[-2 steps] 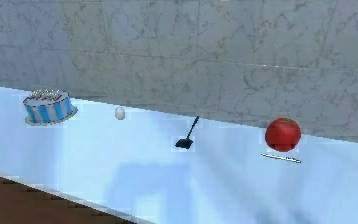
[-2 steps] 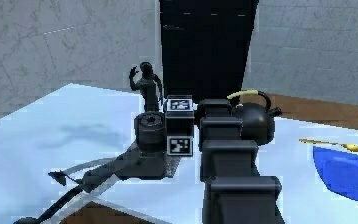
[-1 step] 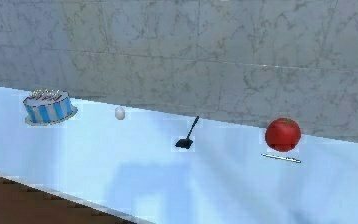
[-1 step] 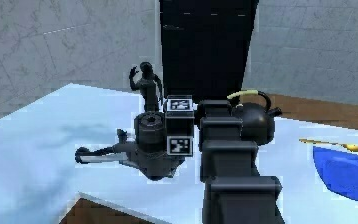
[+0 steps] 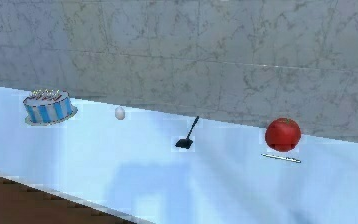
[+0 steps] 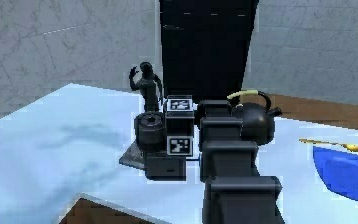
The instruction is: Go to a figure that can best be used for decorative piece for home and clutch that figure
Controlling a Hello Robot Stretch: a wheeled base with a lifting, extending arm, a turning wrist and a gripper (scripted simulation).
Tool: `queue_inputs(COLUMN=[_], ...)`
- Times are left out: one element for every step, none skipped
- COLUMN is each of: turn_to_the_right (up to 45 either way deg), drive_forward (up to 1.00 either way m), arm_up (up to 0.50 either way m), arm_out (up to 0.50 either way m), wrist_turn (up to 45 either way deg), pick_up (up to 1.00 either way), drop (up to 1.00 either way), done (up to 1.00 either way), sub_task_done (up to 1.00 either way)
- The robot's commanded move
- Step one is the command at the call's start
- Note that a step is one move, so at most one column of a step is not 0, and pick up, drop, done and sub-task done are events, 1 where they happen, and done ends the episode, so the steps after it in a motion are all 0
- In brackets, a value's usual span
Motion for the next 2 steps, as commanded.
queue_inputs(turn_to_the_right=[0.0, 0.0], drive_forward=[0.0, 0.0], arm_up=[0.0, -0.16], arm_out=[0.0, 0.0], wrist_turn=[3.0, 0.0], pick_up=[0.0, 0.0], drop=[0.0, 0.0], done=[0.0, 0.0], sub_task_done=[0.0, 0.0])
